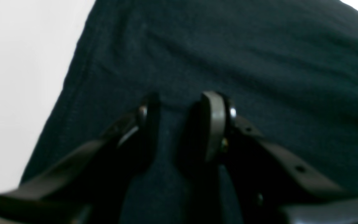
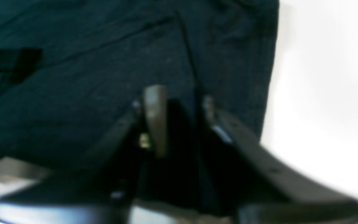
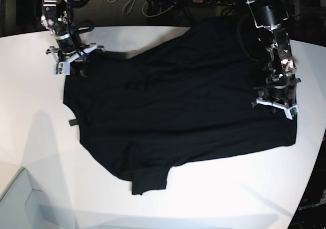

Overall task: Layout the t-shirt on the table in an organized manner, then fold the t-shirt properly
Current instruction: 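Grasp the shirt edges and pull the right gripper away from the left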

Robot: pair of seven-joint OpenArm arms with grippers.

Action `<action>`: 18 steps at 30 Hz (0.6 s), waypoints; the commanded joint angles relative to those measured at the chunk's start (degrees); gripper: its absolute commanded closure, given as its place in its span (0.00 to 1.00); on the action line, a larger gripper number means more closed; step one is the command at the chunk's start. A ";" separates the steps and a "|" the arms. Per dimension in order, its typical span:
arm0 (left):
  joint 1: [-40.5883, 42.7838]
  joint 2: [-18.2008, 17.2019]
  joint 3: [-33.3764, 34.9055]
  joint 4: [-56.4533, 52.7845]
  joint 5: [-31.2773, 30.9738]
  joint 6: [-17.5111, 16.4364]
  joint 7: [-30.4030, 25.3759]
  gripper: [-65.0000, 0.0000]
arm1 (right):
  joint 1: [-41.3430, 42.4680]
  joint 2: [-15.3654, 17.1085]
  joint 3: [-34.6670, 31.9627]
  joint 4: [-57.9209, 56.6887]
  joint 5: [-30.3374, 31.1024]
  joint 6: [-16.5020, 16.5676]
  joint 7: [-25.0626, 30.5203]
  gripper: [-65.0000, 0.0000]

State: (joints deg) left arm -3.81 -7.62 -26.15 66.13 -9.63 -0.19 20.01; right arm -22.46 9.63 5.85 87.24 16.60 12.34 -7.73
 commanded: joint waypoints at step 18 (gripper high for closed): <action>-1.33 -0.08 0.09 0.11 -0.09 0.14 2.19 0.66 | -8.97 0.00 0.35 17.15 0.23 0.37 8.91 1.00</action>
State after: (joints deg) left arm -4.51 -7.57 -26.15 66.00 -9.54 -0.16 20.62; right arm -31.42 9.30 5.93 103.26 16.56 12.29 -0.49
